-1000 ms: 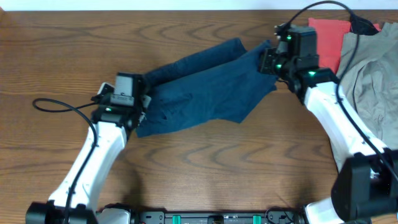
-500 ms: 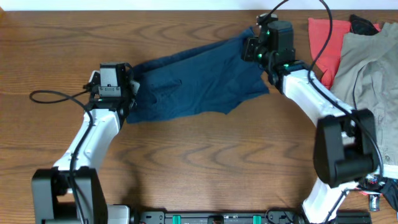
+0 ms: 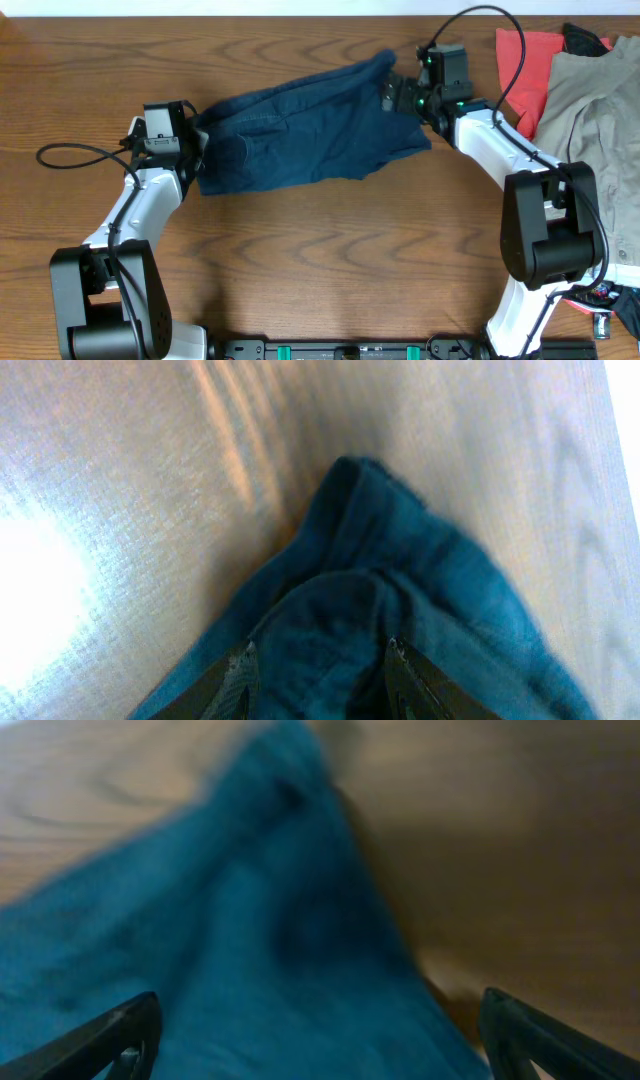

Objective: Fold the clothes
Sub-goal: 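Lower the folded half onto the shorts and release both grippers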

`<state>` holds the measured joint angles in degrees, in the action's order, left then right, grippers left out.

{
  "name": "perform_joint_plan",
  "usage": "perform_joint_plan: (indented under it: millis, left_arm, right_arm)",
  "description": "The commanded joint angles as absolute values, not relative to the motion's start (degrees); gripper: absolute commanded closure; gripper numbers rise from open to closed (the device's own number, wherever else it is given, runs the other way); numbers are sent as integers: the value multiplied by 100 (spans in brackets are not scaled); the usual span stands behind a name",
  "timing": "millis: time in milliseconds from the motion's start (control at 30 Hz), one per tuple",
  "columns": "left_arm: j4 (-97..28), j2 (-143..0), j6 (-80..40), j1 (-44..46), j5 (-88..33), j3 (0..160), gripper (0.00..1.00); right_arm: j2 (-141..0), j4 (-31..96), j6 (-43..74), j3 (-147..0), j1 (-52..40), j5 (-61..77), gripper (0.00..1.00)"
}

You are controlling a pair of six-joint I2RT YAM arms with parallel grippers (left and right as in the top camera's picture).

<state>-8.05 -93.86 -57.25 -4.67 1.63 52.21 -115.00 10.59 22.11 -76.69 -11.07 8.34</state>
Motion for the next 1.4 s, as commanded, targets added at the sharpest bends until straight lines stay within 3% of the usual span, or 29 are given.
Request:
perform_joint_plan:
  millis: [0, 100, 267, 333, 400, 433, 467, 500, 800, 1033, 1200, 1367]
  left_arm:
    - [-1208, -9419, -5393, -464, 143, 5295, 57]
    - [-1697, -9419, -5376, -454, 143, 5295, 57]
    - [-2259, -9419, -5349, -454, 145, 5295, 57]
    - [-2383, -9419, -5245, -454, 143, 5295, 57]
    - [-2471, -9419, -5133, -454, 145, 5295, 57]
    - [-2499, -9419, -5046, -454, 145, 5295, 57]
    - [-2530, -9419, -4960, -454, 145, 5295, 57]
    - [-2563, -9419, -4895, -454, 145, 5295, 57]
    - [-3092, -9419, -4845, -454, 145, 5271, 58]
    - [-3030, -9382, -3726, -454, -556, 5277, 57]
    - [-2394, -9345, -2823, -454, -1584, 5286, 37]
    - [-1804, -9389, -2591, -303, -1935, 5286, 28]
  right_arm:
    - [-11598, 1411, 2215, -7688, -1015, 532, 8]
    - [-11743, 1573, 2204, -7684, -1015, 537, 23]
    - [-12040, 1610, 2226, -7684, -1050, 532, 31]
    - [-12156, 1653, 2228, -7684, -1052, 537, 40]
    - [-12210, 1793, 2228, -7684, -1052, 534, 58]
    - [-12219, 1905, 2226, -7684, -1050, 528, 71]
    - [-12217, 2036, 2224, -7684, -1039, 491, 89]
    - [-12206, 2228, 2224, -7684, -1026, 419, 99]
    - [-12011, 4814, 3249, -7686, -672, -1817, 99]
    - [-11998, 5492, 3253, -7686, -403, -1984, 95]
    - [-11977, 5749, 3253, -7686, -211, -2049, 92]
    - [-11721, 5922, 3065, -7688, -202, -1990, 90]
